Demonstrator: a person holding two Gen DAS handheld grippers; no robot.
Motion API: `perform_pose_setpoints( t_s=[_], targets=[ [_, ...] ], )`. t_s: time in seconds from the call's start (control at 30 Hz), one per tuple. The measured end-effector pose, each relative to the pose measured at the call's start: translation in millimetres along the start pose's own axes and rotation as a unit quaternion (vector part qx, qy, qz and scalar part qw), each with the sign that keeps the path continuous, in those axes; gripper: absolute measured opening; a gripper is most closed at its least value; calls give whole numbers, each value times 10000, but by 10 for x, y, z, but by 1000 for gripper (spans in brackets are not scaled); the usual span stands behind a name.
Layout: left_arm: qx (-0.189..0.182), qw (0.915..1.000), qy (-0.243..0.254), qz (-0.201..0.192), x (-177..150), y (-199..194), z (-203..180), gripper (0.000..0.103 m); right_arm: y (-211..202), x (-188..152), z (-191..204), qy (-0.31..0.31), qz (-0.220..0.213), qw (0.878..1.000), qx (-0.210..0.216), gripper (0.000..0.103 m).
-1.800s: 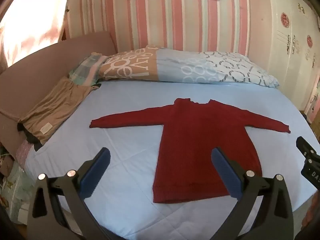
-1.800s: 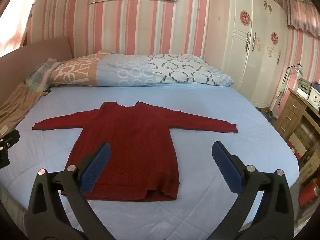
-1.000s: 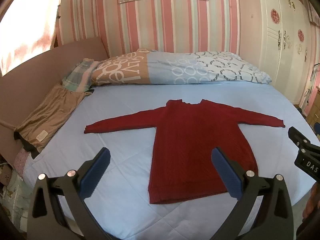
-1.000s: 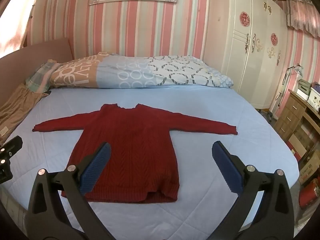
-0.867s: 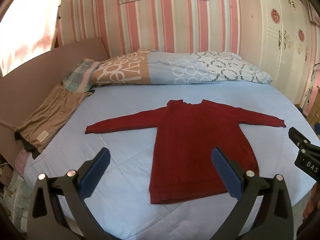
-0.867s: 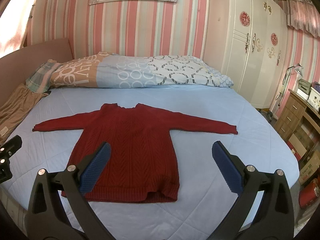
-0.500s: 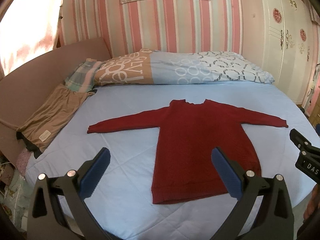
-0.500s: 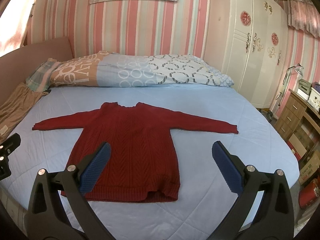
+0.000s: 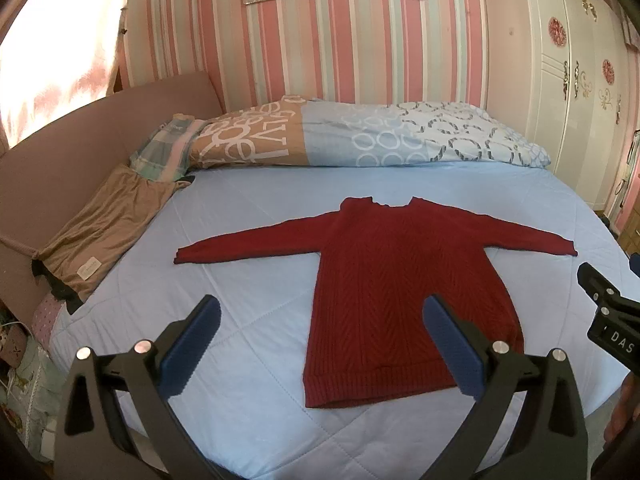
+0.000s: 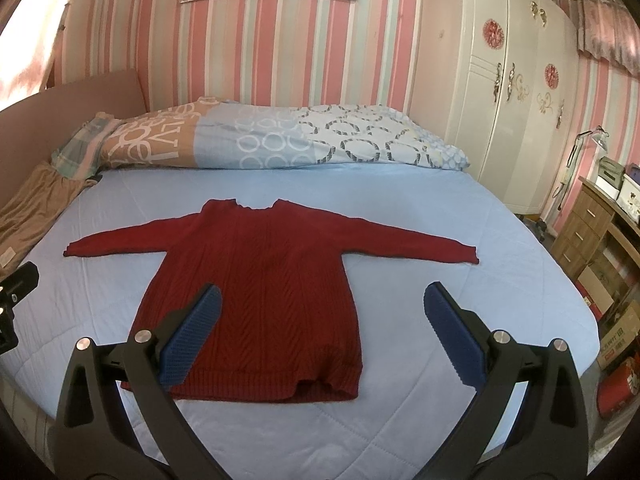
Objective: Fold small clothes
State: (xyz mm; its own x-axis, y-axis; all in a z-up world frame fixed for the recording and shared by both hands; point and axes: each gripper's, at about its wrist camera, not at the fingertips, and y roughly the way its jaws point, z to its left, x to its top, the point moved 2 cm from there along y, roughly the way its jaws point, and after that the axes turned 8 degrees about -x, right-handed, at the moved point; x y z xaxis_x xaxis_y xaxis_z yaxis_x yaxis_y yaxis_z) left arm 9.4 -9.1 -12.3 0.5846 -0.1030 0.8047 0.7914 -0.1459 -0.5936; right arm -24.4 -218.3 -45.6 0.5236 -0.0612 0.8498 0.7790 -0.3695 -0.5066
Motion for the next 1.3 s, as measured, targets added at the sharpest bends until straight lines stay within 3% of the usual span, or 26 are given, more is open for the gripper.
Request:
perform_pose_setpoints(
  t_s=[0.8,1.3],
  targets=[
    [13,10000,-16,33,-53,51,26,101,166,-127,88,-95,103,9999,10,100],
    [106,9997,39,239,-20,439,41,101,481,27,162,-202,289,9994,29,100]
  ],
)
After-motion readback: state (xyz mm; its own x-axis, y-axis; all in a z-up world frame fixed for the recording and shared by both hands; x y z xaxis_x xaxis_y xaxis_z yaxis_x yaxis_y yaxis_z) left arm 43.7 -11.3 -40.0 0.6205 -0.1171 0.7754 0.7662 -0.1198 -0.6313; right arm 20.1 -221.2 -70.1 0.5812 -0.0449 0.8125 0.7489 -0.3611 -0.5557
